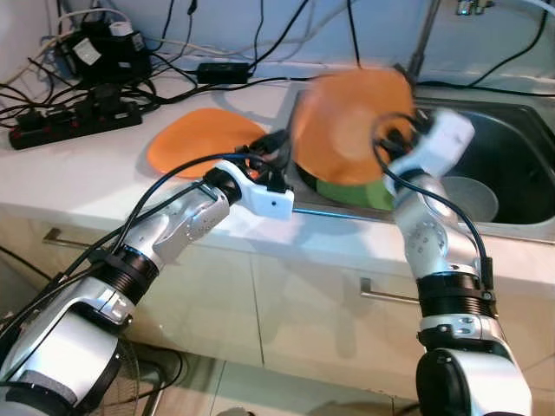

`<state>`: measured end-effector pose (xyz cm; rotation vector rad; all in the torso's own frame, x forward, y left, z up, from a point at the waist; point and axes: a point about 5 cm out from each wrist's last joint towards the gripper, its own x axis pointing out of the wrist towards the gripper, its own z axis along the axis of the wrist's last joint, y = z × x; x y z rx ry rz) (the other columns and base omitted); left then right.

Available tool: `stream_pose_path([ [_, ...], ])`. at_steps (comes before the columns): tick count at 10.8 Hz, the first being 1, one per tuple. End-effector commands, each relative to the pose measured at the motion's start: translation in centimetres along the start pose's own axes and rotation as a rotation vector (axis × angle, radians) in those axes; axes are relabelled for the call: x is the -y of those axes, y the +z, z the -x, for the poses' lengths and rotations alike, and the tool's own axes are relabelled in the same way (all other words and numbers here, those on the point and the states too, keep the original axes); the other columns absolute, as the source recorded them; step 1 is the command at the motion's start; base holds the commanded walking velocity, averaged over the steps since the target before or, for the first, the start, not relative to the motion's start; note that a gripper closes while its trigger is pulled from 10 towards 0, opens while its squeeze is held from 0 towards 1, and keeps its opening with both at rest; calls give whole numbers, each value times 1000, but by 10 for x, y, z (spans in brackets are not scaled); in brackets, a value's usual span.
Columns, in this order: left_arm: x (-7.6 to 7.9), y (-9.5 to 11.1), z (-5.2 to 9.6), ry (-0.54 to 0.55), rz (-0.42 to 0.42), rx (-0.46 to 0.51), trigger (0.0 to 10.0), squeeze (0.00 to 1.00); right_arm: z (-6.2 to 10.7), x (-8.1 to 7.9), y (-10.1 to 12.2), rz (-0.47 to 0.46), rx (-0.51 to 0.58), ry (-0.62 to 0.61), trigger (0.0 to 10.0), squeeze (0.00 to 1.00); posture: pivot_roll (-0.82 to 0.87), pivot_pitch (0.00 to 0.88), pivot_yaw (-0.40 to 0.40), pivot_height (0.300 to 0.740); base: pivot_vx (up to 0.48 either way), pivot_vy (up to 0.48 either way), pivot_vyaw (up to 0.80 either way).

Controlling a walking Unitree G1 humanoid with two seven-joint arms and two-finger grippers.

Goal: Kitchen organization

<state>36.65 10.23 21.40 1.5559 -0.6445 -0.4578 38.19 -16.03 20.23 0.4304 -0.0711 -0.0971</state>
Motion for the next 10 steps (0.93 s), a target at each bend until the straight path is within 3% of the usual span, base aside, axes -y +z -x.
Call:
stream_pose_path([
  [1,3,1,5,22,98,-31,10000,0,-8,2,21,53,88,-73,8784,0,132,32,23,740,0,0,0],
  [2,5,3,7,50,224,-62,10000,0,-10,7,23,96,106,-116,10000,0,134,32,23,740,0,0,0],
  [4,8,12,10,110,575,-123,10000,0,-15,12,21,208,109,-152,10000,0,146,31,18,740,0,0,0],
  [7,17,40,12,116,1226,-146,10000,0,-20,1,1,348,71,-84,10000,0,167,30,7,740,0,0,0],
  [9,24,56,13,71,1488,-166,10000,0,-20,-2,-15,387,10,-32,10000,0,177,33,3,740,0,0,0],
  [10,26,64,13,45,1485,-147,10000,0,-19,-2,-24,407,-28,-15,10000,0,184,38,1,740,0,0,0],
])
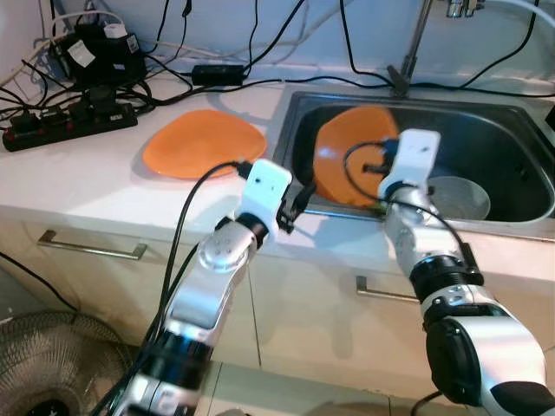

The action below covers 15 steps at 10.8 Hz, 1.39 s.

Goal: Kitchen organization

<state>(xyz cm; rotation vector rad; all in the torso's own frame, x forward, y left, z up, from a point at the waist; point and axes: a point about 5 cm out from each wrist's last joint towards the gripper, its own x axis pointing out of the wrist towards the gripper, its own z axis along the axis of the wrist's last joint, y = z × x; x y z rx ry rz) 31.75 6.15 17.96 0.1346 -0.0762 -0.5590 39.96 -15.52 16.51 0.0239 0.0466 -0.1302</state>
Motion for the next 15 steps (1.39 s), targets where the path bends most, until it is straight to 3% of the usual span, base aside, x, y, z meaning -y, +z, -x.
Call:
stream_pose_path([
  [1,11,6,1,-33,22,1,10000,0,-2,-7,8,3,27,31,10000,0,189,42,-1,740,0,0,0],
  [3,20,9,2,-53,64,-37,10000,0,-1,-16,-1,-4,-14,83,10000,0,199,54,-4,740,0,0,0],
  [4,20,9,2,-55,61,-44,10000,0,-1,-19,-1,-6,-16,97,10000,733,201,56,-3,740,0,0,0],
  [5,19,9,4,-53,62,-57,10000,0,0,-23,-2,-8,-19,115,10000,1000,201,56,-3,740,0,0,0],
  [6,19,10,4,-51,60,-69,10000,0,0,-25,-3,-3,-27,129,10000,769,203,60,-3,740,0,0,0],
  [7,20,10,4,-53,59,-74,10000,0,0,-25,-4,-3,-27,131,10000,0,202,61,-3,740,0,0,0],
  [11,19,11,4,-45,57,-81,10000,0,-1,-28,-1,-11,-15,142,10000,0,201,63,-4,740,0,0,0],
  [13,8,16,2,16,-87,-42,10000,0,0,-34,11,-60,54,175,10000,0,196,60,-3,740,0,0,0],
  [14,-18,20,1,117,-331,-42,10000,0,3,-41,25,-144,134,245,10000,0,189,60,-3,740,0,0,0],
  [15,-36,18,1,147,-490,-74,10000,0,7,-46,32,-189,170,297,10000,0,181,59,0,740,0,0,0],
])
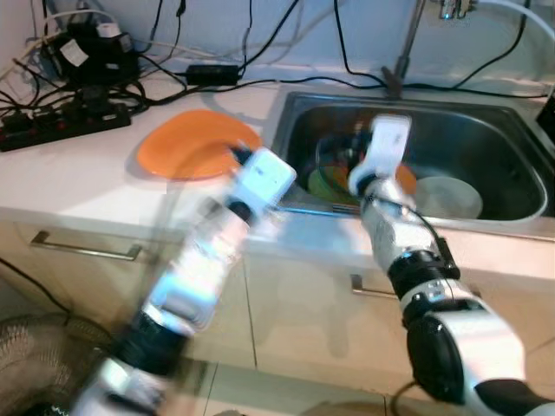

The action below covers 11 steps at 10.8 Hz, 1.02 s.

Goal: Kitchen organization

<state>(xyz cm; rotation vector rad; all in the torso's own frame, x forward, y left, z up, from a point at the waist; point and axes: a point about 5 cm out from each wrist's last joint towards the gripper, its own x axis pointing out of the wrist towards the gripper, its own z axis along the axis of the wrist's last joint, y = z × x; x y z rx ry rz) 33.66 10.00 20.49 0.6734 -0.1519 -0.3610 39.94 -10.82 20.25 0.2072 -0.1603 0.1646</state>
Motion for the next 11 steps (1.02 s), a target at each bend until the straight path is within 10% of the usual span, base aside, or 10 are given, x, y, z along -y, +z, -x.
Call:
stream_pose_path([
  [1,-8,-11,-2,19,-140,-36,10000,0,4,-2,1,-48,5,19,10000,0,174,59,4,740,0,0,0],
  [3,-34,-36,0,26,-367,-125,10000,125,12,0,4,-121,17,9,10000,0,159,65,13,740,0,0,0],
  [4,-40,-44,2,3,-422,-159,10000,1000,15,2,3,-128,10,2,10000,0,156,70,15,740,0,0,0],
  [6,-46,-59,3,-38,-547,-207,10000,1000,24,4,0,-137,-16,-5,10000,0,149,82,15,740,0,0,0],
  [7,-44,-64,1,-80,-592,-223,10000,0,27,3,1,-139,-22,-5,10000,0,140,88,16,740,0,0,0],
  [11,-52,-70,-9,-170,-694,-257,10000,0,41,3,4,-145,-48,-19,10000,0,116,111,28,740,0,0,0],
])
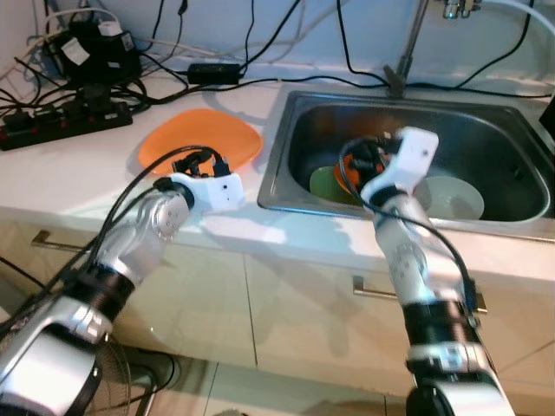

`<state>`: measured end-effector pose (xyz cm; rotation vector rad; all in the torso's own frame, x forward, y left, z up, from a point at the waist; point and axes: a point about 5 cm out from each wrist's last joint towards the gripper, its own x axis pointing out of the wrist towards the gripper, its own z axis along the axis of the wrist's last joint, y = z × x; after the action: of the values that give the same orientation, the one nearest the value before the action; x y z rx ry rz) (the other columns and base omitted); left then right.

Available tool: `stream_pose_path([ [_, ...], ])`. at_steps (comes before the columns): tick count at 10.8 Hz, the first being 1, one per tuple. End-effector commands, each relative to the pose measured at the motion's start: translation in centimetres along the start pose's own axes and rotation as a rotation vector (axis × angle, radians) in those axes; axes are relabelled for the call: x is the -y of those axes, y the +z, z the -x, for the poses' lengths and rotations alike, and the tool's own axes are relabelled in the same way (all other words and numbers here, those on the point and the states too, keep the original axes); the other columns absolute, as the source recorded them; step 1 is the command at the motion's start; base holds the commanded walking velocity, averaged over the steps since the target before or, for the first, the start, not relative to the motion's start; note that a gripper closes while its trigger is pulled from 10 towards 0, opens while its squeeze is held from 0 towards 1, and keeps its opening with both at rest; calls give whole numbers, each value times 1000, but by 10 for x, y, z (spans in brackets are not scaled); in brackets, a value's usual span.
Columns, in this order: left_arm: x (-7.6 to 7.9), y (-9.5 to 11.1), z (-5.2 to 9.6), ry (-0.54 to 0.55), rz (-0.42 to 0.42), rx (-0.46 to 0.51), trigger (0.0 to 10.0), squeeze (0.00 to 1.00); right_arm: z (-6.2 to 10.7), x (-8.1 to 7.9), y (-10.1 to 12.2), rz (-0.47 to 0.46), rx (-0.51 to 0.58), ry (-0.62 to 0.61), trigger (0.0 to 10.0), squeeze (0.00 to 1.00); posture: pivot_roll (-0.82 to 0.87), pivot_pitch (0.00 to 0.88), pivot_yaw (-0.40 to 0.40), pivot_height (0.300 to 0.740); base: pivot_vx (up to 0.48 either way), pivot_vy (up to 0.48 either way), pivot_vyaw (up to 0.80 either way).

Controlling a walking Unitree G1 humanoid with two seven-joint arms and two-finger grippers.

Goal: Kitchen organization

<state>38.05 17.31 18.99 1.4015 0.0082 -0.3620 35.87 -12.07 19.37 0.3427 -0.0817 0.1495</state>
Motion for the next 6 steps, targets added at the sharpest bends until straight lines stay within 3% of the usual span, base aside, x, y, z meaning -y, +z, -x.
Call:
stream_pose_path([
  [1,1,-5,-3,-43,-48,-27,10000,0,3,-3,3,-6,2,2,10000,0,110,116,30,740,0,0,0],
  [6,-6,-11,-19,-68,-141,-104,10000,0,20,-1,2,-11,-32,-29,10000,0,77,143,34,740,0,0,0],
])
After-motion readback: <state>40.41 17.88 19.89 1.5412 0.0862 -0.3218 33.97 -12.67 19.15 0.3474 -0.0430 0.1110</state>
